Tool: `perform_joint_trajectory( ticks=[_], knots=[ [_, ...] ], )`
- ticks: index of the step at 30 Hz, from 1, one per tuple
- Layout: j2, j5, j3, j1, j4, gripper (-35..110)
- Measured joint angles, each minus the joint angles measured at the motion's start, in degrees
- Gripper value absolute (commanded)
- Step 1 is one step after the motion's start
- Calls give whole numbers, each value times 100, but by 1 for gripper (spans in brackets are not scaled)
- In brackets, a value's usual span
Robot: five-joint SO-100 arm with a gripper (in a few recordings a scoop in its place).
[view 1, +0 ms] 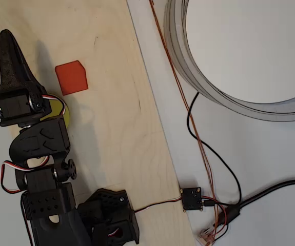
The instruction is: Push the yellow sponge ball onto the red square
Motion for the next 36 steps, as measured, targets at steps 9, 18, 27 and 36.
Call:
perform_joint_trajectory(
  ticks=[9,18,27,36],
  knots=[
    [-18,844,1652,158,97,20],
    [457,1635,1688,-483,1327,23],
    [1125,3313,1723,-1362,3015,25],
    [1731,4588,2364,-1723,3779,24]
  ],
)
